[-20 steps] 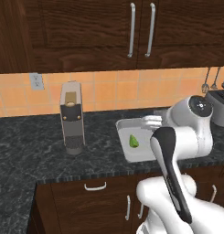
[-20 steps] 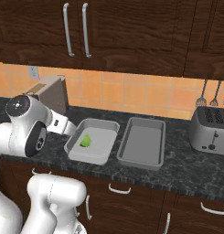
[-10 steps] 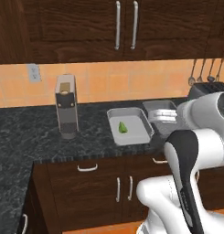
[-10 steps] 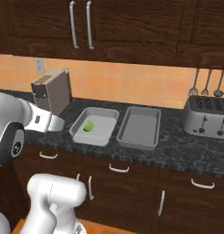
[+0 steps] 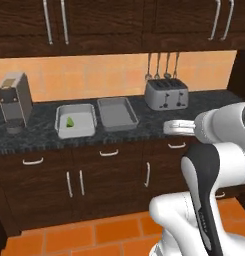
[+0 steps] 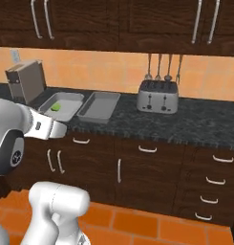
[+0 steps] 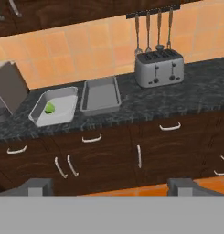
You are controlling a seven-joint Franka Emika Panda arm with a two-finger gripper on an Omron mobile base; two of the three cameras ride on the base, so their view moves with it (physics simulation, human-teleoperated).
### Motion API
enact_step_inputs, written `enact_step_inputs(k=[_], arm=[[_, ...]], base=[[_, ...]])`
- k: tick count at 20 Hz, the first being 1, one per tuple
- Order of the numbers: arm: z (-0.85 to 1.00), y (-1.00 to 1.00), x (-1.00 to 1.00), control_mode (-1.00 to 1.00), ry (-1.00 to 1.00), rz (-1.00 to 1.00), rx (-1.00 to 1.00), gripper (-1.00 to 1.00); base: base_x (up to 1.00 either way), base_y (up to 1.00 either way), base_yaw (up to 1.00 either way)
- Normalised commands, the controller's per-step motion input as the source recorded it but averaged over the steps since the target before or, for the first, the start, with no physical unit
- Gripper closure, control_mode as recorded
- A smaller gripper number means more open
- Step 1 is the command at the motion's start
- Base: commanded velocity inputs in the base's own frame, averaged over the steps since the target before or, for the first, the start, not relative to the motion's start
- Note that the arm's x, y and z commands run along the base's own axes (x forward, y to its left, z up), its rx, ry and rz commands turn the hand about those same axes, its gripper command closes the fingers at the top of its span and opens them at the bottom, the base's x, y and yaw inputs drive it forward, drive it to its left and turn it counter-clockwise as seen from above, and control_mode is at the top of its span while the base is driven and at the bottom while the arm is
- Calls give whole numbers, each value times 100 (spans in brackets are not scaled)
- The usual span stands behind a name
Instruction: Place one lemon wedge and one chicken drumstick in each tupperware on the nearby counter, to pack two identical lunches.
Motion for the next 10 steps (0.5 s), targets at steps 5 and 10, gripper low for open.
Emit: enact_step_inputs(k=[5,10], arm=[[0,0,0,100,0,0,0,-100],[0,0,0,100,0,0,0,-100]], base=[[-65,-100,-9],[-34,-100,-6]])
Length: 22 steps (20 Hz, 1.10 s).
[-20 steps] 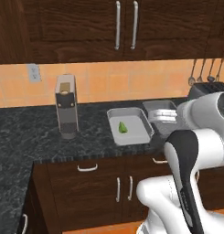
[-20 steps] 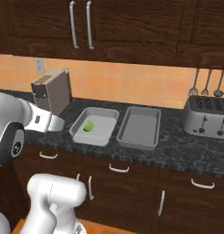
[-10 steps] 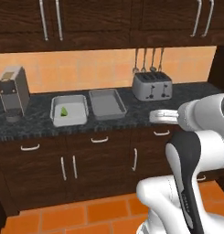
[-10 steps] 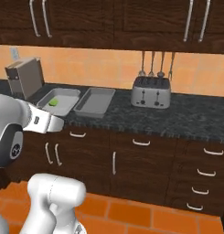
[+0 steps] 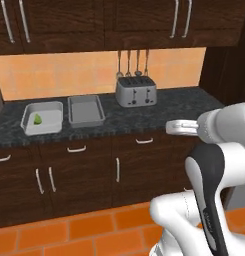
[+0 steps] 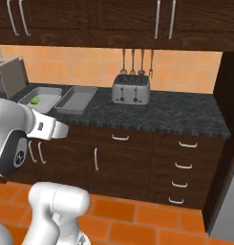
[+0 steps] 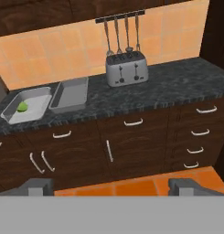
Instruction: Place one lemon wedge and one chicken drumstick in each tupperware on the nearby counter, to pack two identical lunches.
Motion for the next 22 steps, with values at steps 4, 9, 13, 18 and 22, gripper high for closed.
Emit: enact_step_inputs(k=[4,9,13,18,22], arm=[[0,0,0,100,0,0,0,-100],[0,0,0,100,0,0,0,-100],[0,0,0,100,0,0,0,-100],[0,0,0,100,0,0,0,-100],[0,0,0,100,0,0,0,-100]], base=[[49,-84,-2],[84,-31,1],[-6,-100,-9],[-6,-100,-11],[-42,-100,-6]])
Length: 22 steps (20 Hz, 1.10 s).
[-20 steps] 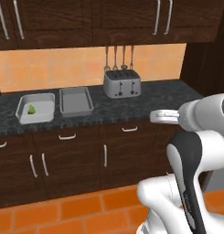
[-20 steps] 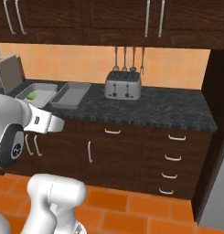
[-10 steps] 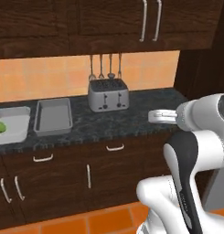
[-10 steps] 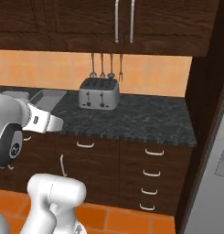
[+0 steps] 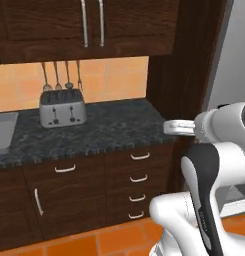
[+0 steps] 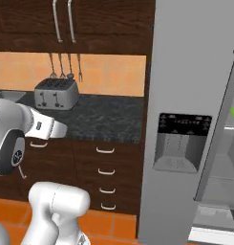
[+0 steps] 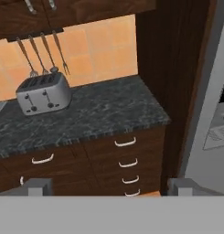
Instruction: Place one lemon wedge and one chicken drumstick in each tupperware on the nearby counter, to pack two identical lunches.
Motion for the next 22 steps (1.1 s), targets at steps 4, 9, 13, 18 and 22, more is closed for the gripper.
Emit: enact_step_inputs(k=[4,9,13,18,22], arm=[[0,0,0,100,0,0,0,-100],[0,0,0,100,0,0,0,-100],[0,0,0,100,0,0,0,-100],[0,0,0,100,0,0,0,-100],[0,0,0,100,0,0,0,-100]], base=[[-27,-100,-4],[-1,-100,-1],[2,-98,0],[29,-68,0],[47,-73,7]])
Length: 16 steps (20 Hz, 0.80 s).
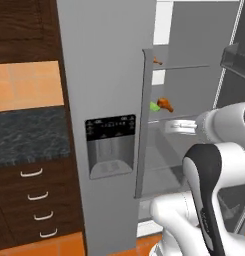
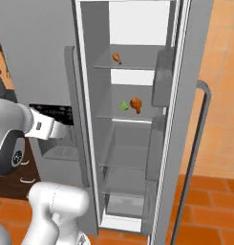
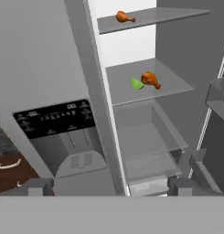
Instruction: Place one lemon wedge and one chicken drumstick in each tupperware on the nearby counter, to pack two identical lunches.
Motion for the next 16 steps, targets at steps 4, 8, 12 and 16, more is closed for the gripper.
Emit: enact_step_inputs(k=[4,8,12,16], arm=[[0,0,0,100,0,0,0,-100],[0,0,0,100,0,0,0,-100],[0,0,0,100,0,0,0,-100],[0,0,0,100,0,0,0,-100]], base=[[58,-41,16],[59,-28,13],[46,-41,12],[42,-44,9]])
